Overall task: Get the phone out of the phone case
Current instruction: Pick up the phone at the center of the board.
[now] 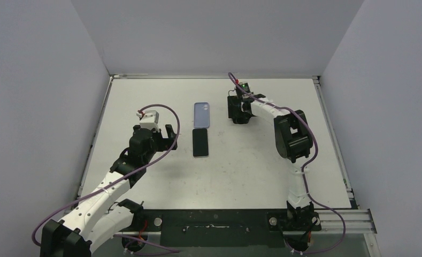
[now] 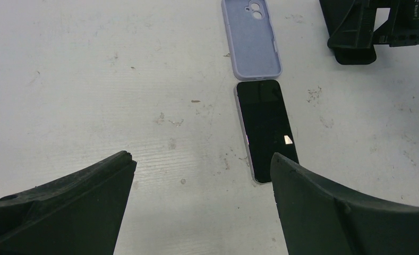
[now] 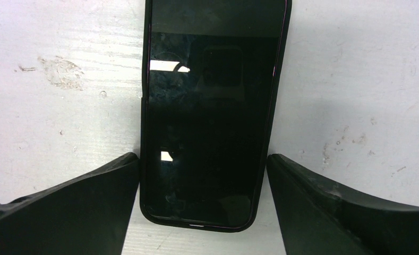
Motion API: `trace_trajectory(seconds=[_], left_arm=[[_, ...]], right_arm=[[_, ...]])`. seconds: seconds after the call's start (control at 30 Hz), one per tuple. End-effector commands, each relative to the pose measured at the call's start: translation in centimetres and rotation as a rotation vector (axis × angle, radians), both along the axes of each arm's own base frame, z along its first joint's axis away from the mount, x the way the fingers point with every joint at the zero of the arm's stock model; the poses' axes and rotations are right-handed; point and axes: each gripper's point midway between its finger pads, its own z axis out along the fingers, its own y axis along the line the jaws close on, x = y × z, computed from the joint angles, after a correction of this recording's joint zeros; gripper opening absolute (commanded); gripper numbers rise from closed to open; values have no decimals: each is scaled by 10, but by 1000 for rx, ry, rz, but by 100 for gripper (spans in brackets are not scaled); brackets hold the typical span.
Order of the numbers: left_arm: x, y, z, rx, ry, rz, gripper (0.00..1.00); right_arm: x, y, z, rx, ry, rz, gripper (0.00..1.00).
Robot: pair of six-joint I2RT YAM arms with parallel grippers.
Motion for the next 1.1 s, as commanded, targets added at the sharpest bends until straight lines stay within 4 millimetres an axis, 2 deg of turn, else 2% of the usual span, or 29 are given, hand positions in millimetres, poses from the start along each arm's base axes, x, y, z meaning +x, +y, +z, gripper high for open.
trace_trajectory(seconds=[0.0,0.23,0.4,0.67,0.93,1.07], left_arm=[[5,-10,19,-33,-71,-42,97],[0,-28,10,-84,-3,-101,97],[3,-49,7,-186,75,-136,97],[13,-98,3,-419,230,-210,93],[24,-131,-3,-560,378,-238,88],[30,-148,-6,-622,446,-263,86]], right_arm=[[-26,-16,-39,-33,122,-15,75],[-64,-15,-15,47,117,16,32],[-100,-2,-2,181,119,43,14],[-153,34,14,480,147,101,0],[-169,62,59,681,55,162,0],[-179,78,71,712,28,229,0]])
